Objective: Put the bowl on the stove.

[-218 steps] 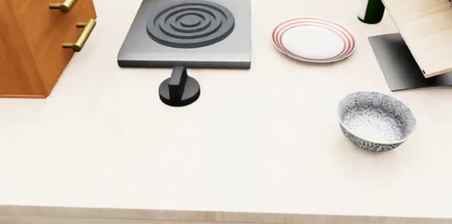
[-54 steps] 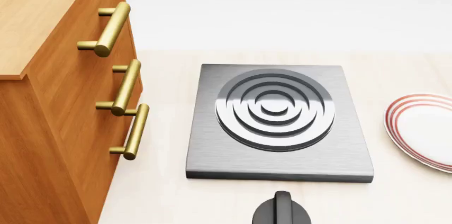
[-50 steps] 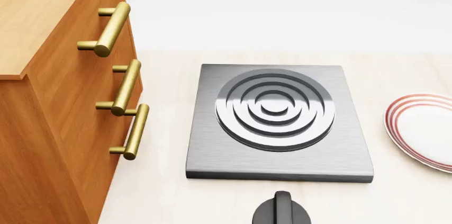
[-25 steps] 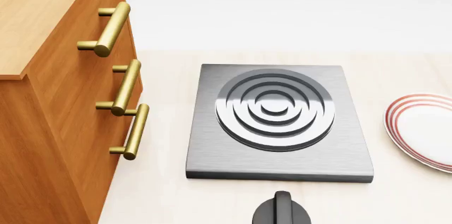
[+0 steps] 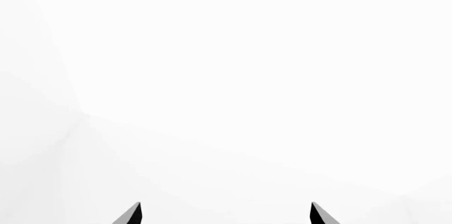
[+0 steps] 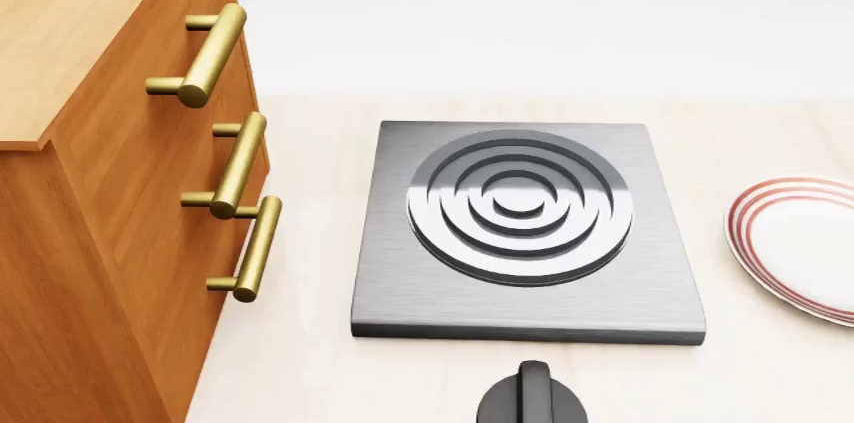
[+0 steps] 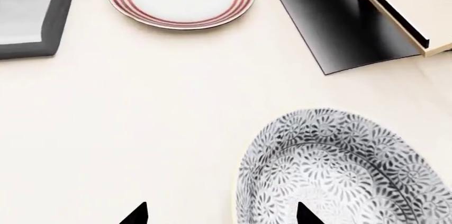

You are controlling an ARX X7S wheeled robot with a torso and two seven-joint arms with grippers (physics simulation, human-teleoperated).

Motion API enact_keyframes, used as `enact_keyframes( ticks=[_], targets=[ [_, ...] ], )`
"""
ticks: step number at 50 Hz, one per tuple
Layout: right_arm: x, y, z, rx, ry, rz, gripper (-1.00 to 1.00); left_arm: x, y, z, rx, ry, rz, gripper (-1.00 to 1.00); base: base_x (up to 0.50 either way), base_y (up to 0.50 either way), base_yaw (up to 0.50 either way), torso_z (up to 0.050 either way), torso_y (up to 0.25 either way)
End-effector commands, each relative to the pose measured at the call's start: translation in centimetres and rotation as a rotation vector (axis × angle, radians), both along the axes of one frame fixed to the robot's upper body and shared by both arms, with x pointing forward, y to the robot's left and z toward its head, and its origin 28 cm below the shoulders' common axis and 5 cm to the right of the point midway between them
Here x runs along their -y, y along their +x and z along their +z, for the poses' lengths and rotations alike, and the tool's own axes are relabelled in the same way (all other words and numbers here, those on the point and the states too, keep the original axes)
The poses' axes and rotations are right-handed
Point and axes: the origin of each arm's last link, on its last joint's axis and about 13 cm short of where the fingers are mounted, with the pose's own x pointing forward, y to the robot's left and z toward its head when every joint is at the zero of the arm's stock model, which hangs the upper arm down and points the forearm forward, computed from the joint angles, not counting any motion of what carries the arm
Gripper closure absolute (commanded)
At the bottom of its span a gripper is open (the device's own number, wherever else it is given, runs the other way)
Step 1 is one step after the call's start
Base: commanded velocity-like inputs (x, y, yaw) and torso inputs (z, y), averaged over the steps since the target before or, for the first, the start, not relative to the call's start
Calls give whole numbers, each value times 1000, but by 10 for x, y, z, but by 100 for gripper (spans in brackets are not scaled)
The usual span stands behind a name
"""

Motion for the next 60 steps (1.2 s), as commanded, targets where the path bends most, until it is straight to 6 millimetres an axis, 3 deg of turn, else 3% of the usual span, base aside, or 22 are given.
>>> enact_keyframes(
  ticks=[1, 22, 39, 40, 60],
  targets=[
    [4, 5, -7, -19, 23, -48, -100, 0, -1, 1, 5, 3, -1, -100, 0, 0, 0, 0, 0],
    [1, 5, -33, -91, 84, -59, -100, 0, -1, 1, 6, 1, 0, -100, 0, 0, 0, 0, 0],
    [1, 3, -38, -96, 44, -58, -100, 1, -1, 1, 4, 5, -3, -100, 0, 0, 0, -1, 0],
    [1, 2, -38, -88, 47, -62, 100, 1, -1, 1, 4, 6, -3, -100, 0, 0, 0, 0, 0],
    [2, -12, -39, -54, 54, -78, 100, 1, -1, 0, 4, 4, -7, -100, 0, 0, 0, 0, 0]
  ],
)
